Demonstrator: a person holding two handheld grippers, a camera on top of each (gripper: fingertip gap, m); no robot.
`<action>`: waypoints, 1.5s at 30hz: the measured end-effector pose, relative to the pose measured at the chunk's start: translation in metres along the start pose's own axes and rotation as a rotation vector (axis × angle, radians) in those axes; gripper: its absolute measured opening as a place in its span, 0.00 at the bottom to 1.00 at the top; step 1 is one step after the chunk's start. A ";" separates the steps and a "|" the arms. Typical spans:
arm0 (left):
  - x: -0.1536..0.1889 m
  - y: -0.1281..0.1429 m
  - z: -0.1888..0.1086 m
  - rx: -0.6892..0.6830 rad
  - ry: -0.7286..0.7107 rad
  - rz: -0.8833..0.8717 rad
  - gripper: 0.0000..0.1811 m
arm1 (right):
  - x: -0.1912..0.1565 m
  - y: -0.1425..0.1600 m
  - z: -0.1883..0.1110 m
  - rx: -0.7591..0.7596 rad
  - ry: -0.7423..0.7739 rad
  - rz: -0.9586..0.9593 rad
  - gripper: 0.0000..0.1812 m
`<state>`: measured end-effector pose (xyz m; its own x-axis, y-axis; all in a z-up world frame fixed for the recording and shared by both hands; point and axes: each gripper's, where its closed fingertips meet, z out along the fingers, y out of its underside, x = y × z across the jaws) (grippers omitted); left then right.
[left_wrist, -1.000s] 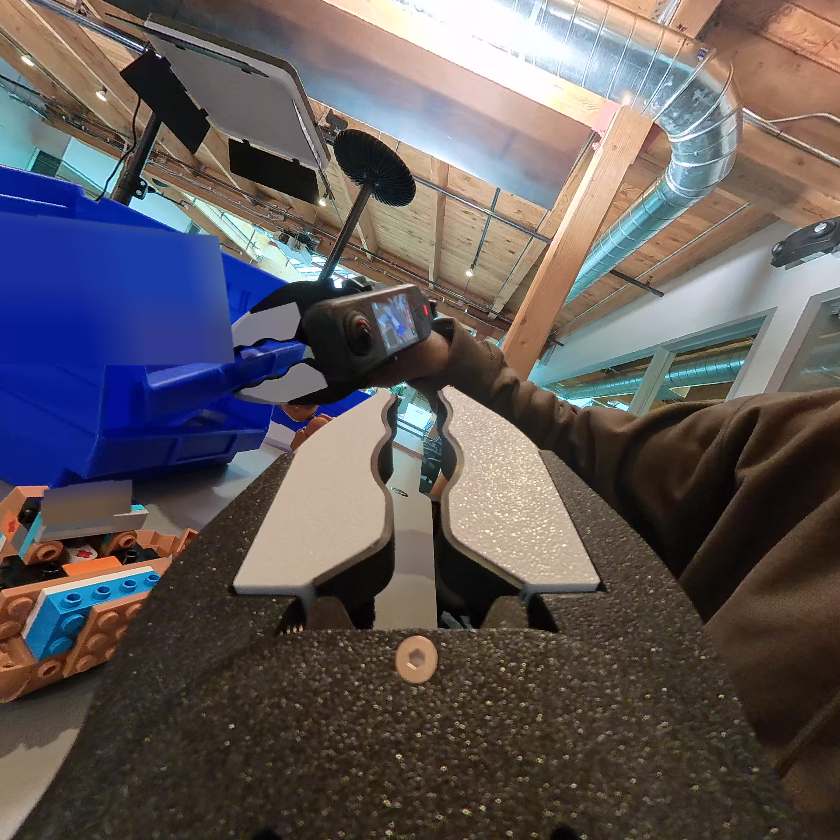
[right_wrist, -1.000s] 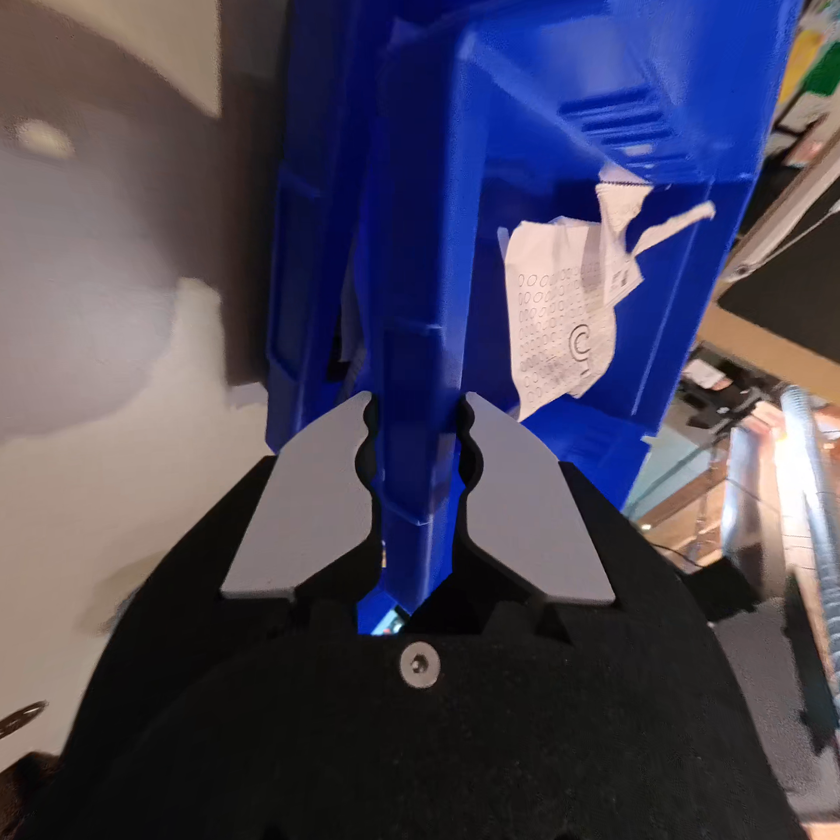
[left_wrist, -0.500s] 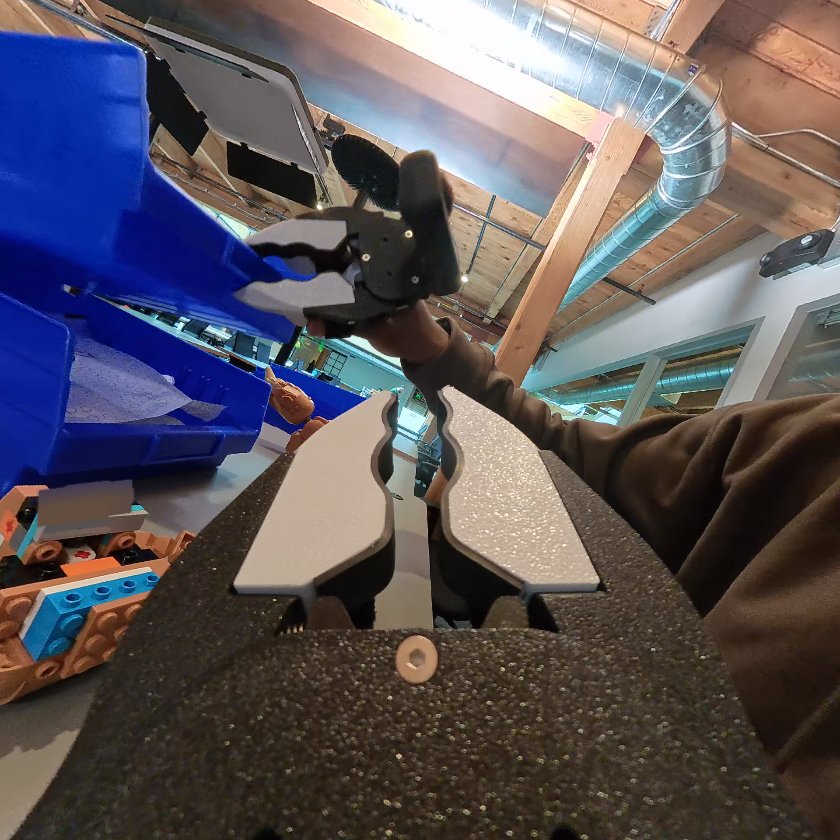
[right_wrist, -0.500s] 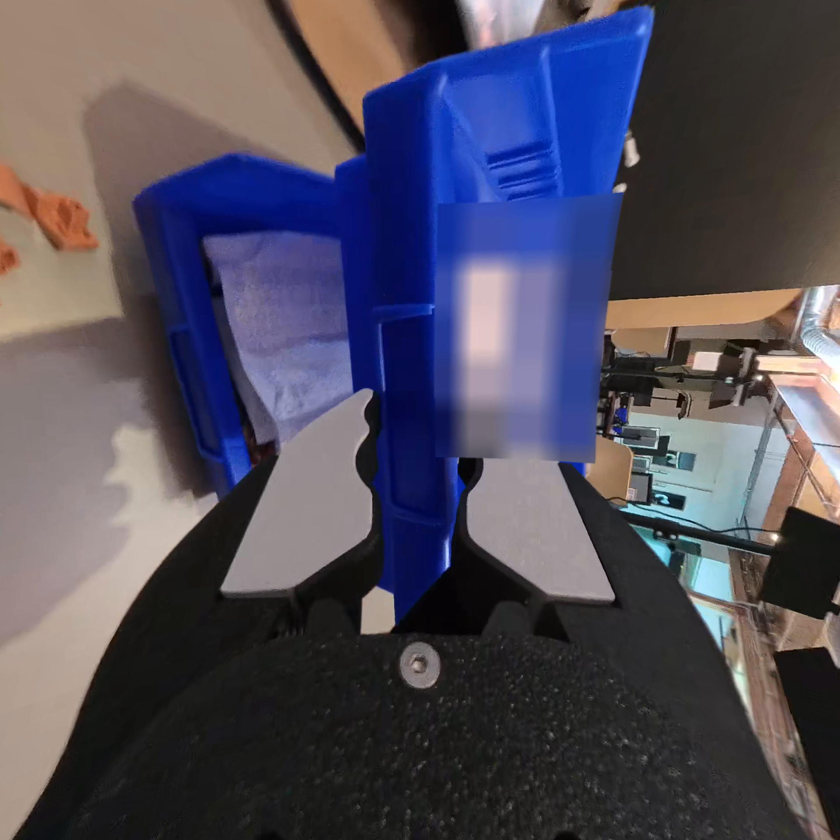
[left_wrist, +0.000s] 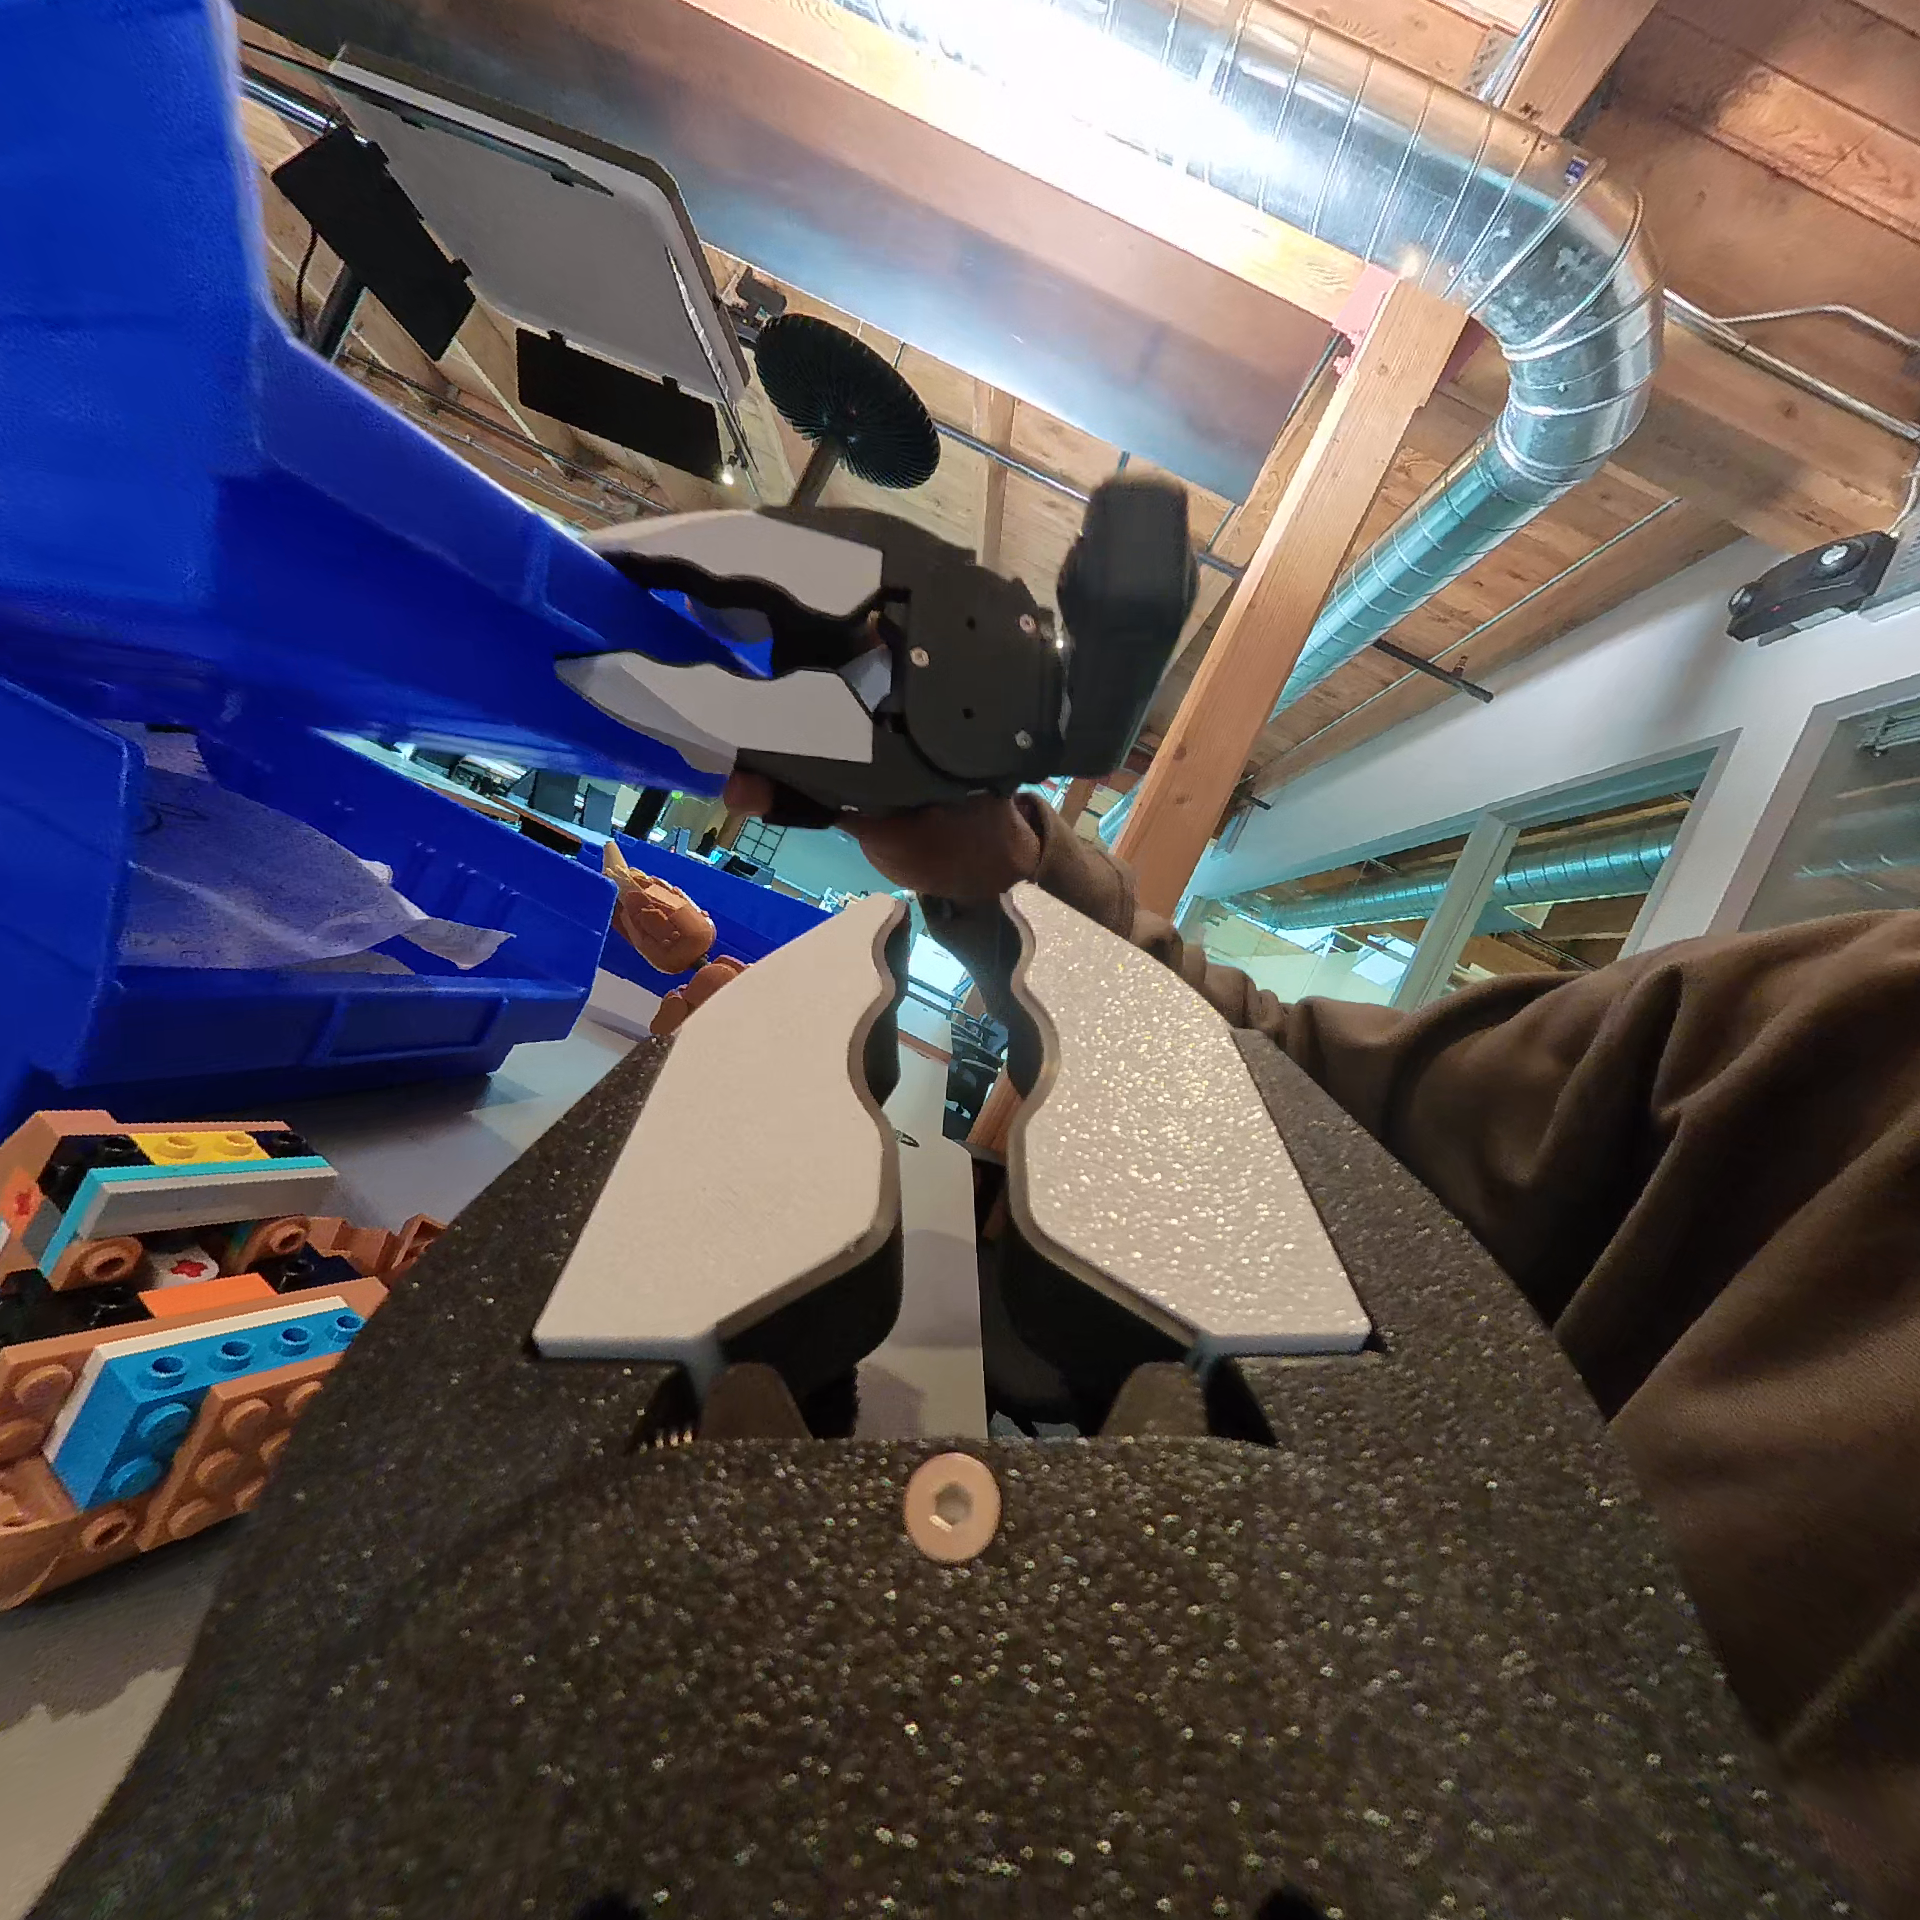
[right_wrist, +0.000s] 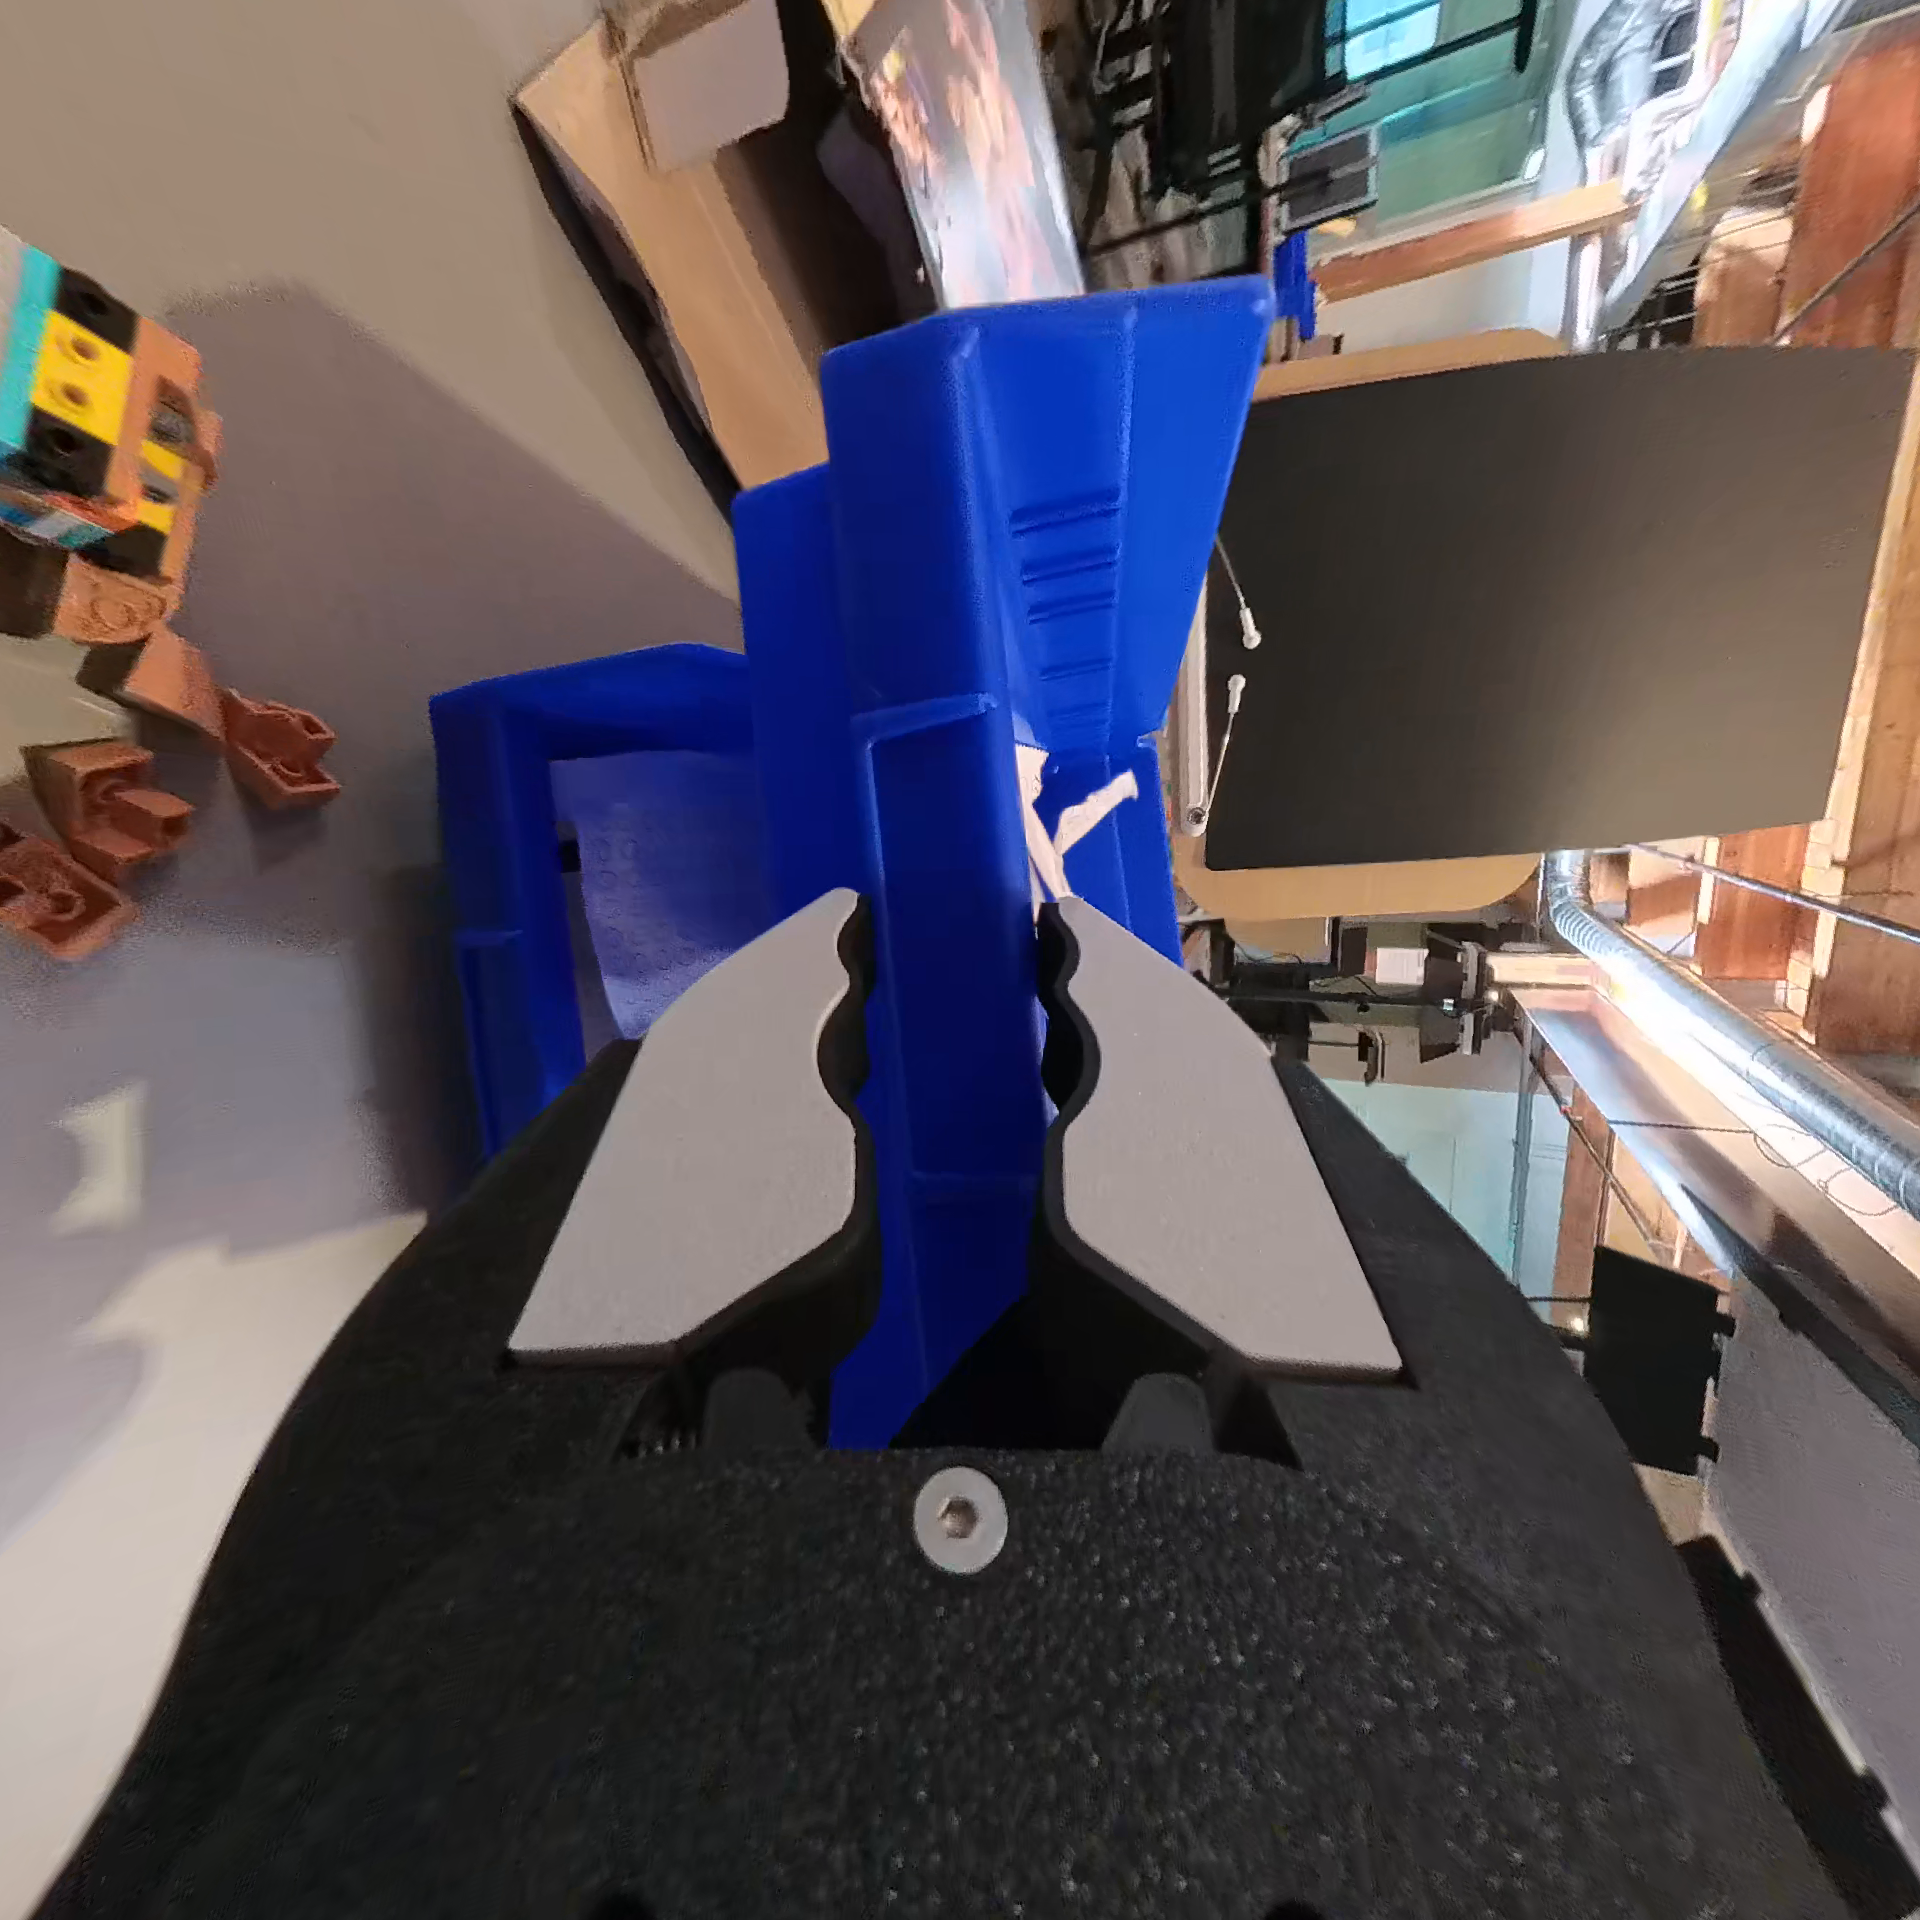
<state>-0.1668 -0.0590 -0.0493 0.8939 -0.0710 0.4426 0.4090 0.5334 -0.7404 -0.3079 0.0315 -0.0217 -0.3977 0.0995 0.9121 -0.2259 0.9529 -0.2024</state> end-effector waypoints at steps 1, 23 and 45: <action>0.000 0.000 0.000 0.001 0.001 -0.001 0.09 | -0.002 0.000 -0.003 0.013 0.012 0.016 0.17; 0.000 0.000 0.000 0.001 -0.001 0.004 0.09 | -0.061 0.042 0.015 -0.091 0.175 -0.164 0.15; 0.000 -0.001 0.000 0.006 0.003 -0.003 0.09 | -0.080 0.084 0.027 -0.379 -0.227 -0.070 0.22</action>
<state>-0.1669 -0.0599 -0.0489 0.8931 -0.0753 0.4434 0.4107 0.5381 -0.7360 -0.3191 0.0962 -0.1214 -0.5876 0.0056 0.8092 0.0655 0.9970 0.0406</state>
